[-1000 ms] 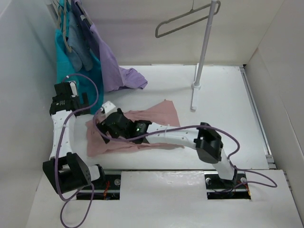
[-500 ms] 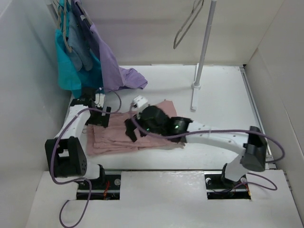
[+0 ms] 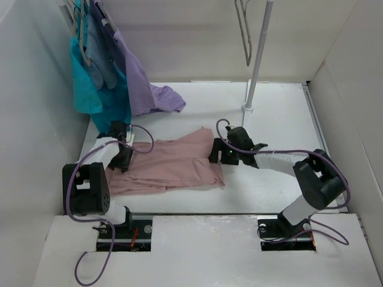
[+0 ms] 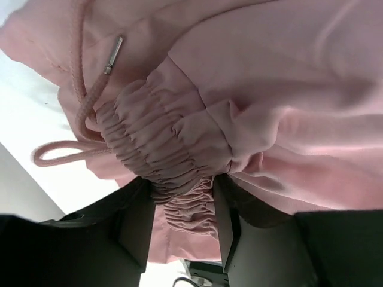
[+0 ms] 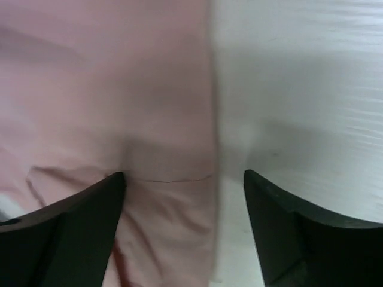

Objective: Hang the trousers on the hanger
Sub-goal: Fold the trousers at the center of the board.

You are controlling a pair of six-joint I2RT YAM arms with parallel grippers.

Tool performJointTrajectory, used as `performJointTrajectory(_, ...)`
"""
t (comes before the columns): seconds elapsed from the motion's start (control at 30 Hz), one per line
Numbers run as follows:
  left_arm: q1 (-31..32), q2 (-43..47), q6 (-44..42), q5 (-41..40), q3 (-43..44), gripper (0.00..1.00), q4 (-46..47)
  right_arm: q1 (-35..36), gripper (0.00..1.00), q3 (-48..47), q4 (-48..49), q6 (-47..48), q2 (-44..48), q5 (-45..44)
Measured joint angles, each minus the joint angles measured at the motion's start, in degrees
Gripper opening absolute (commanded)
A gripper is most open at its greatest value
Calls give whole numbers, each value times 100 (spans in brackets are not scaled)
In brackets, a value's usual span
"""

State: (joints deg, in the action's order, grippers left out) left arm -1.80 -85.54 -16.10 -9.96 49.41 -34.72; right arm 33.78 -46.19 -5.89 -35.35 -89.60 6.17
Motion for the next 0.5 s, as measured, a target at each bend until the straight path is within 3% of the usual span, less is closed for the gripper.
performJointTrajectory(0.13,85,369,-131,4,-190,28,87,20,55,393,953,-118,-164,743)
performJointTrajectory(0.2,114,505,-197,11,-254,21,127,-20,34,643,1318,-210,-157,1025)
performJointTrajectory(0.3,144,629,-286,31,-363,21,208,-227,0,1025,1692,-367,-175,1495)
performJointTrajectory(0.5,411,640,-306,529,-369,24,229,-1314,0,1862,2186,-741,302,2312)
